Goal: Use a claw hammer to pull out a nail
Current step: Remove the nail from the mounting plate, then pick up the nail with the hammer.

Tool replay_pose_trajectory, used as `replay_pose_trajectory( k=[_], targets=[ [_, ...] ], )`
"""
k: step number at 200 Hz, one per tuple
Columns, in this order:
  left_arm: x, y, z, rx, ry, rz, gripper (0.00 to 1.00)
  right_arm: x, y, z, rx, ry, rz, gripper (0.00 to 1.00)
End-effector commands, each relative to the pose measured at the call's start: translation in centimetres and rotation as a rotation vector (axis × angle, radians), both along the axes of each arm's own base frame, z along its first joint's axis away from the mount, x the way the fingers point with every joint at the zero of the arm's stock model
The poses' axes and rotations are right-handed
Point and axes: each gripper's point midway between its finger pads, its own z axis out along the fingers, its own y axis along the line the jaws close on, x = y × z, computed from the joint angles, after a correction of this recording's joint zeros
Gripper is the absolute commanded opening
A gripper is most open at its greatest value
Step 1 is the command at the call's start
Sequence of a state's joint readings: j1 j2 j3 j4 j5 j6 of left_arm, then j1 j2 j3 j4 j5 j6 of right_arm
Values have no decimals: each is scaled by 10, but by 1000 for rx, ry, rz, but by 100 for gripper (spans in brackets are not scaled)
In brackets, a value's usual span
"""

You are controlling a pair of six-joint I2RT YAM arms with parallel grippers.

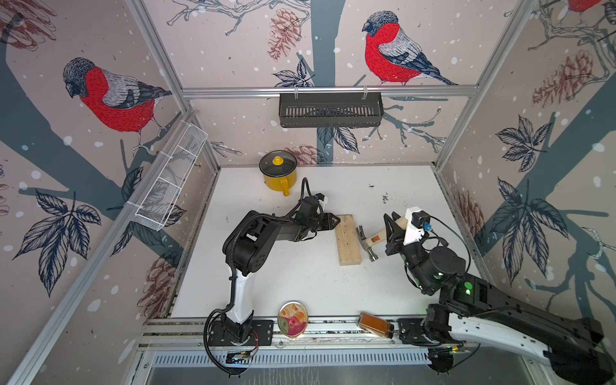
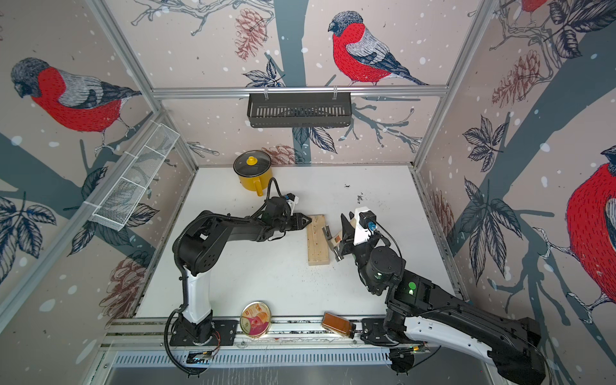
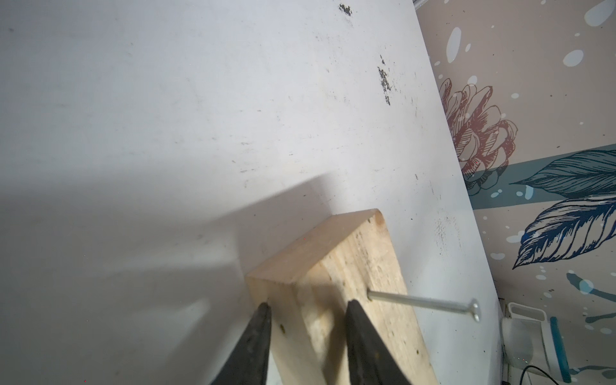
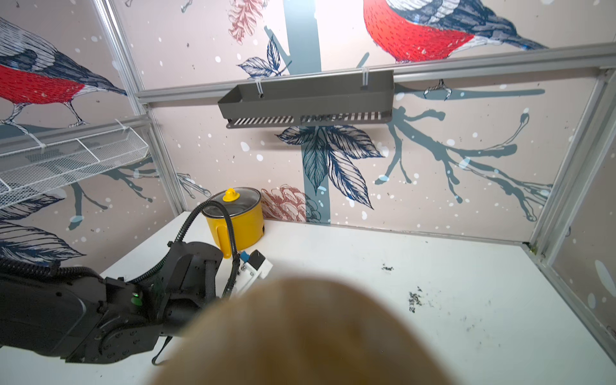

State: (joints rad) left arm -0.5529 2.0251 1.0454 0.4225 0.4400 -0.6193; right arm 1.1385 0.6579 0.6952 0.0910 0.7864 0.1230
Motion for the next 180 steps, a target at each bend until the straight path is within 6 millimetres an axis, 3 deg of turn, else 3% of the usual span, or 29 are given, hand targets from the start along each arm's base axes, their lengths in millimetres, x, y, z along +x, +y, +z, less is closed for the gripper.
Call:
replay_pose_trajectory(
  k=[1, 45, 92, 143, 180],
  targets=[
    [-21, 27, -38, 157, 130, 37, 38, 0, -2, 40, 95, -69, -5, 0],
    [-14, 28, -4, 135, 25, 41, 43, 16, 6, 48, 58, -14, -17, 0],
    [-17, 40, 15, 156, -50, 65, 47, 42, 3, 51, 76, 72, 20, 0],
    [-15, 46, 29, 166, -102, 83, 49, 53, 10, 62, 65, 117, 90, 0],
    [-20, 47, 64, 121, -234, 84, 50, 66, 10, 65, 49, 154, 112, 0]
  ],
)
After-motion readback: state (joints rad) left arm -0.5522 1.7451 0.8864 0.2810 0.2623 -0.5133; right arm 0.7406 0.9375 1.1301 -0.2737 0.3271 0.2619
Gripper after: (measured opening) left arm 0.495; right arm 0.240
